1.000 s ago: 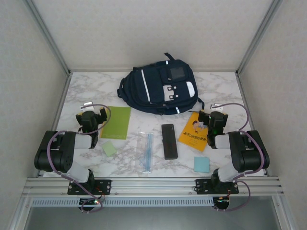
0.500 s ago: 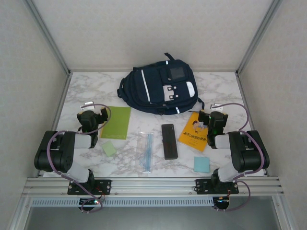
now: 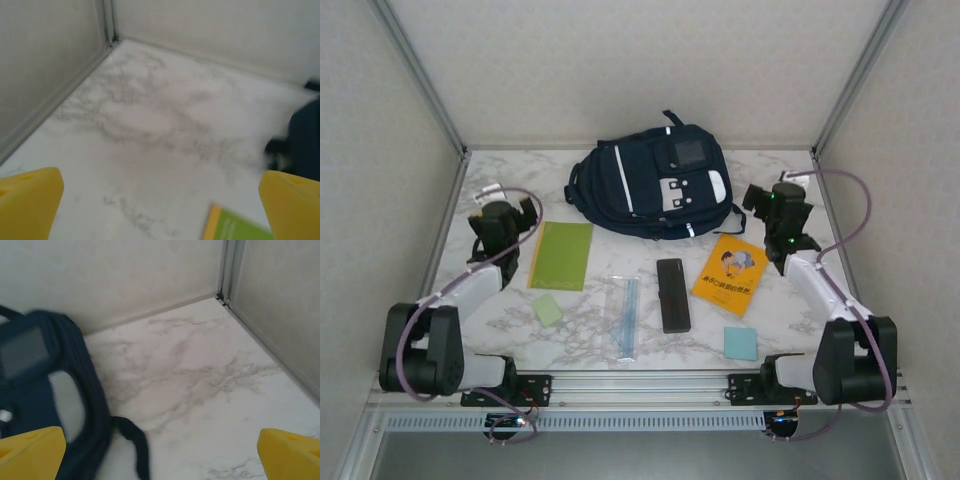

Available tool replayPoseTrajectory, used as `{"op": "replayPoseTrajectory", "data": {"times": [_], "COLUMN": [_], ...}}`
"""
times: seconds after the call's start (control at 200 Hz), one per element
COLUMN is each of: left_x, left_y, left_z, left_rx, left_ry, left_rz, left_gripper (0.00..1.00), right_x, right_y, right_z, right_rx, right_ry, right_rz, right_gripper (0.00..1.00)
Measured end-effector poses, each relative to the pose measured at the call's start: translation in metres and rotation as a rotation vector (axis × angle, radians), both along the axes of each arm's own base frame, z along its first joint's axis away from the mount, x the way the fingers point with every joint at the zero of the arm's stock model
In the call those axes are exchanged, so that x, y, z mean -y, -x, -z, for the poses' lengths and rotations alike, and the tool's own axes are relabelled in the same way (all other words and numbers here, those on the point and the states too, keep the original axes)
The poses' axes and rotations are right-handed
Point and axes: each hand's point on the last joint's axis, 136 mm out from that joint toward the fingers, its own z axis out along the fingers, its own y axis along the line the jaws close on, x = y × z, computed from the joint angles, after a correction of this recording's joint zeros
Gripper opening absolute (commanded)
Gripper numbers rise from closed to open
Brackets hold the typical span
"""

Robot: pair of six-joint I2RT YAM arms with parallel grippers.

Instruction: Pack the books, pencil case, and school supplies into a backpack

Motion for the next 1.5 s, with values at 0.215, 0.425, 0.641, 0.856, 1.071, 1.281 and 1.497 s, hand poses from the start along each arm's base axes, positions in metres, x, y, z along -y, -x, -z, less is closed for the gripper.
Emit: {"op": "replayPoseTrajectory", "data": {"times": [0.215, 0.425, 0.641, 0.856, 1.071, 1.281, 1.497], "left_x": [0.031, 0.093, 0.156, 0.183, 0.193, 0.194, 0.194], "left_y": [-0.003, 0.015, 0.042, 0.054, 0.061, 0.062, 0.062], "left_z": [-0.042, 0.002, 0.038, 0.050, 0.061, 0.062, 0.062], "left_rx": [-0.026, -0.198, -0.334, -0.382, -0.423, -0.427, -0.427], "left_ry": [0.171, 0.282, 0.327, 0.333, 0.323, 0.320, 0.319], "left_rz": [-0.019, 0.080, 0.204, 0.259, 0.283, 0.284, 0.283], "left_gripper": [1.00, 1.00, 1.00, 1.00, 1.00, 1.00, 1.00], "right_x": [-0.043, -0.107, -0.147, -0.149, -0.141, -0.138, -0.121], "right_y": [0.010, 0.020, 0.011, 0.004, -0.013, -0.041, -0.056], "right_z": [0.020, 0.083, 0.126, 0.154, 0.135, 0.099, 0.126], "right_rx": [-0.128, -0.330, -0.419, -0.452, -0.398, -0.323, -0.373], "right_ry": [-0.391, -0.653, -0.794, -0.838, -0.775, -0.733, -0.665], "right_rz": [-0.061, -0.109, -0.098, -0.038, -0.017, -0.016, 0.059], "right_gripper": [0.96, 0.87, 0.81, 0.73, 0.70, 0.71, 0.71]}}
